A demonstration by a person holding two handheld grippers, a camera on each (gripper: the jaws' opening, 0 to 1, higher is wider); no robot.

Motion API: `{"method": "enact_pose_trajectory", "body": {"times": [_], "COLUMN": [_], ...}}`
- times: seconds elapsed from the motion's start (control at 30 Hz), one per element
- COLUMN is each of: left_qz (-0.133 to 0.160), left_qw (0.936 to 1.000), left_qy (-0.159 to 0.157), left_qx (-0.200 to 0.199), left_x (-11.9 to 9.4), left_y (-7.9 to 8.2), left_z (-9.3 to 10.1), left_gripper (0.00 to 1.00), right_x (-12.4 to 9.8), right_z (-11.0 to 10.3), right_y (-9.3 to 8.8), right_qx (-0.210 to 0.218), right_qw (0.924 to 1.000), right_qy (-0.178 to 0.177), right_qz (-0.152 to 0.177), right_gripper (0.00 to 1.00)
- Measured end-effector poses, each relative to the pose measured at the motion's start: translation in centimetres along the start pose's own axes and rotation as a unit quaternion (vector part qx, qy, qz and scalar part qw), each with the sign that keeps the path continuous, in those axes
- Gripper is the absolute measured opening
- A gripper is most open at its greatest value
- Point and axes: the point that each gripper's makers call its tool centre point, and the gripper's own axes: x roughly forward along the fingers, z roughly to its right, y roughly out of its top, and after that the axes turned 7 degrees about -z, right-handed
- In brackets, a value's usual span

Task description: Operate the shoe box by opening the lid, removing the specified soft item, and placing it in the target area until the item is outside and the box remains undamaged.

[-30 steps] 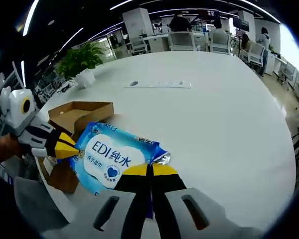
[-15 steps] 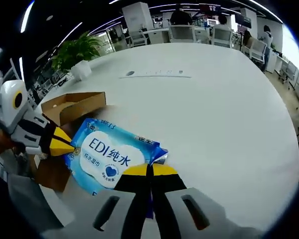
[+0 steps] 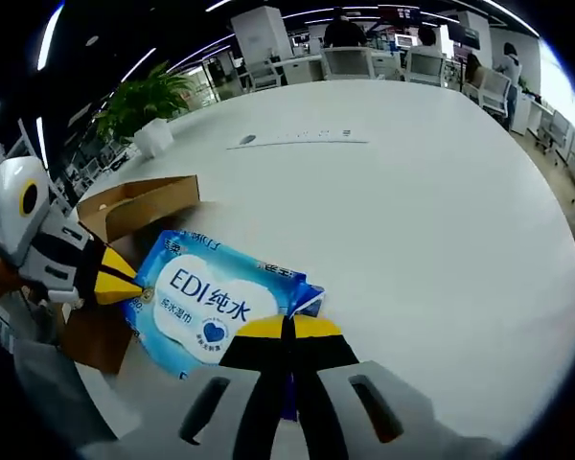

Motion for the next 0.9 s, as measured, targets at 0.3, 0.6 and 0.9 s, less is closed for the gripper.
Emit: {"method": "enact_pose_trajectory", "body": {"times": [0.3,0.6,0.9], "left_qz": [-0.021,-0.037,0.015], "left_qw": [0.9983,0.9937,0.9986], "left_qy": [0.006,0.02,0.012], "left_qx": [0.054,0.104,0.05], "left_x": [0.3,0.4,-1.3], "left_y": [-0.8,-1.8,-0.8], "left_z": [0.7,0.8,1.0], "left_gripper": [0.01,0.05,0.08], "right_x": [-0.2,-0.4,-0.8], "right_z": [-0.1,0.0,-0.2], "right_y": [0.0,0.1,0.2], "right_qx": [0.006,0.023,0.03], "right_qw": [1.0,0.9996,0.9994], "right_qy": [0.0,0.0,-0.012], "right_qz": [0.005,0.013,0.014], "right_gripper": [0.0,0.0,0.0]}}
